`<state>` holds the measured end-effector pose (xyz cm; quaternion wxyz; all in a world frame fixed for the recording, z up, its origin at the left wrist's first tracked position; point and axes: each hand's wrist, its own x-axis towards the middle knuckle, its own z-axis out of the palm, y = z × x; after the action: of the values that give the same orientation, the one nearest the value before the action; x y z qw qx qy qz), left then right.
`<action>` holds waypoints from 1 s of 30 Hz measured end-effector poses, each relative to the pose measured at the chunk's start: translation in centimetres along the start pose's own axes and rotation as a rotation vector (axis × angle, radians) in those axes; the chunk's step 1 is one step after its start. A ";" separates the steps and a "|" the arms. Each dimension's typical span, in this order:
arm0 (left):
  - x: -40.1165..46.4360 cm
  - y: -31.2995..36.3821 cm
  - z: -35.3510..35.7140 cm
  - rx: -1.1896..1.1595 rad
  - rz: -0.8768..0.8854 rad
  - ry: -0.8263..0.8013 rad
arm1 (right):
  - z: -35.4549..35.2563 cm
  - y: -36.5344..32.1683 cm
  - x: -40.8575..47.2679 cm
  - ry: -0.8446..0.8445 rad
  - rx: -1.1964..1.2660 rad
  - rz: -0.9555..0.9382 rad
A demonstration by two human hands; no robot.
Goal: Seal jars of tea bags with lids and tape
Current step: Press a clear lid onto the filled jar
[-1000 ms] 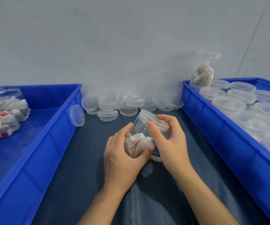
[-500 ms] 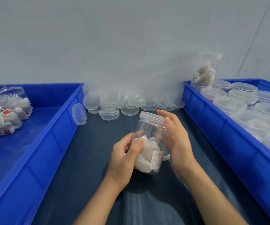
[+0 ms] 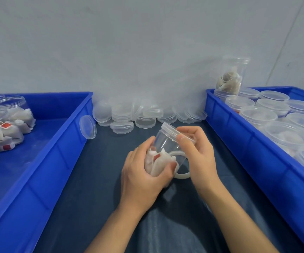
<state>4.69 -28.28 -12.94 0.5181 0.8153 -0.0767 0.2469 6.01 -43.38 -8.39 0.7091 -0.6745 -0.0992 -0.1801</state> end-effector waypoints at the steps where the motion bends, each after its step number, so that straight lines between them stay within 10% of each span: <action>1: 0.0 0.0 0.1 0.057 0.046 0.043 | 0.1 0.0 -0.1 0.011 -0.018 -0.005; 8: -0.1 0.2 0.2 0.233 0.189 0.171 | 0.3 0.4 -0.3 0.041 -0.158 0.018; 15: -0.1 0.5 0.0 -0.417 -0.142 -0.137 | -0.7 0.2 0.4 0.036 0.168 0.152; 30: 0.7 1.0 -1.4 -0.983 -0.537 -0.509 | -0.7 -0.1 0.5 -0.119 0.365 0.082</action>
<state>4.41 -27.39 -11.32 0.8430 0.5052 -0.0949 -0.1586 6.38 -44.16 -8.12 0.8194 -0.5474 -0.1443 -0.0899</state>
